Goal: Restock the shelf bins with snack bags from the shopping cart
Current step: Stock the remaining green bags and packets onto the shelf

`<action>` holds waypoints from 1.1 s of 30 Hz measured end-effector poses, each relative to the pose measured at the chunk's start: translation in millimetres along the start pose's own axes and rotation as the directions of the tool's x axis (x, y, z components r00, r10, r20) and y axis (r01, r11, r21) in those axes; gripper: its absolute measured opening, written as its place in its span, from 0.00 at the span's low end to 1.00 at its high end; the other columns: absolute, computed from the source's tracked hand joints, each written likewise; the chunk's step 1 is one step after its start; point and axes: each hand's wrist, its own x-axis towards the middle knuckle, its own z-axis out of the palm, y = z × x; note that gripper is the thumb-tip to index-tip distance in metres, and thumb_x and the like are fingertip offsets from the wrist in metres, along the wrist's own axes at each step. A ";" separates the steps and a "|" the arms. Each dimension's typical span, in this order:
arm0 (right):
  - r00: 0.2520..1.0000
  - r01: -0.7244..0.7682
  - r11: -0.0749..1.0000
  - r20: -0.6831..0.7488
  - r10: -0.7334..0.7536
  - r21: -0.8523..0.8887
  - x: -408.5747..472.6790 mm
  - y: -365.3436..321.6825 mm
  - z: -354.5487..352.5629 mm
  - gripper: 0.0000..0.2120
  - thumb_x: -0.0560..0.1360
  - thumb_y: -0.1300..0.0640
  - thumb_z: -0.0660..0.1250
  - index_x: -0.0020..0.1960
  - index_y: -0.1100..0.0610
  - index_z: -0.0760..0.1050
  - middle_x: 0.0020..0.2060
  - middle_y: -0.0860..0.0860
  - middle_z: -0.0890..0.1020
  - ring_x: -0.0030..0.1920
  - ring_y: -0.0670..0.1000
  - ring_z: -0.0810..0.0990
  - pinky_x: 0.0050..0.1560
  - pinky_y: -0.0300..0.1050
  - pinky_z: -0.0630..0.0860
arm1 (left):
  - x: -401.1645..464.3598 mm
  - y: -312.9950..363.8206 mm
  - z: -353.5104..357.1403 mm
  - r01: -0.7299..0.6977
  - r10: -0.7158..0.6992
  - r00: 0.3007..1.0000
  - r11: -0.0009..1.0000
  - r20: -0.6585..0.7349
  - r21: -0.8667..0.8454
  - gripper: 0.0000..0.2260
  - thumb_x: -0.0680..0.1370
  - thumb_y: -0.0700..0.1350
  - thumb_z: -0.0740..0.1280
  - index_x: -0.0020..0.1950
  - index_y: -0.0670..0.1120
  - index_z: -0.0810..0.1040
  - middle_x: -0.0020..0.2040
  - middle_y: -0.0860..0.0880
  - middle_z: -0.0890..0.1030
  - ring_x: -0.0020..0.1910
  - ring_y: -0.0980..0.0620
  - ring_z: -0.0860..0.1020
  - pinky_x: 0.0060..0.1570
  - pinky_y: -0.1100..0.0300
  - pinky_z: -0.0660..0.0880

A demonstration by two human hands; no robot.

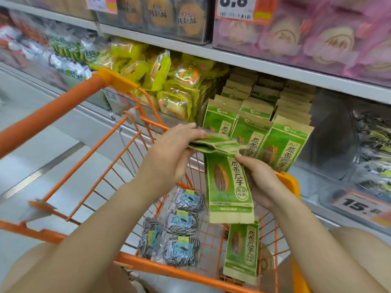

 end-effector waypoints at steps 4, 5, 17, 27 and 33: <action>0.994 -0.017 0.969 0.111 -0.010 0.247 -3.5 -6.7 -4.7 0.18 0.80 0.51 0.56 0.63 0.58 0.76 0.55 0.58 0.83 0.53 0.57 0.83 0.55 0.52 0.79 | -2.3 2.6 12.7 -0.236 0.223 0.968 0.964 0.115 0.122 0.13 0.77 0.36 0.59 0.56 0.47 0.78 0.60 0.49 0.80 0.69 0.45 0.68 0.71 0.45 0.59; 0.990 -0.005 0.967 0.135 -0.030 0.254 -5.1 -7.9 -5.6 0.19 0.80 0.49 0.56 0.64 0.57 0.75 0.55 0.57 0.83 0.51 0.56 0.83 0.50 0.51 0.81 | -3.1 2.7 13.7 -0.239 0.227 0.969 0.960 0.099 0.143 0.13 0.76 0.35 0.60 0.55 0.48 0.79 0.60 0.50 0.79 0.69 0.44 0.68 0.71 0.45 0.59; 0.980 0.149 0.988 0.135 -0.144 -0.029 -10.2 -0.9 -1.0 0.19 0.66 0.52 0.71 0.56 0.55 0.79 0.48 0.55 0.85 0.44 0.53 0.83 0.37 0.41 0.79 | -0.4 4.4 7.5 0.501 -0.512 0.856 0.784 0.076 -0.367 0.13 0.77 0.44 0.64 0.60 0.56 0.76 0.65 0.60 0.71 0.64 0.68 0.68 0.58 0.68 0.69; 0.991 0.122 0.992 0.064 -0.120 -0.029 -8.4 1.9 4.0 0.14 0.82 0.52 0.56 0.59 0.54 0.77 0.52 0.55 0.83 0.43 0.54 0.83 0.47 0.52 0.79 | -6.0 4.9 19.2 0.854 -0.574 0.505 0.223 0.644 -0.470 0.14 0.80 0.48 0.61 0.64 0.50 0.74 0.58 0.47 0.82 0.54 0.46 0.82 0.54 0.49 0.78; 0.988 0.143 0.986 0.071 -0.137 -0.086 -8.5 2.7 6.2 0.13 0.83 0.52 0.55 0.54 0.50 0.79 0.43 0.51 0.84 0.35 0.47 0.82 0.34 0.42 0.79 | -7.3 12.3 21.1 0.902 -0.427 0.431 0.192 0.795 -0.386 0.19 0.74 0.53 0.63 0.64 0.52 0.72 0.56 0.49 0.82 0.55 0.48 0.81 0.51 0.52 0.78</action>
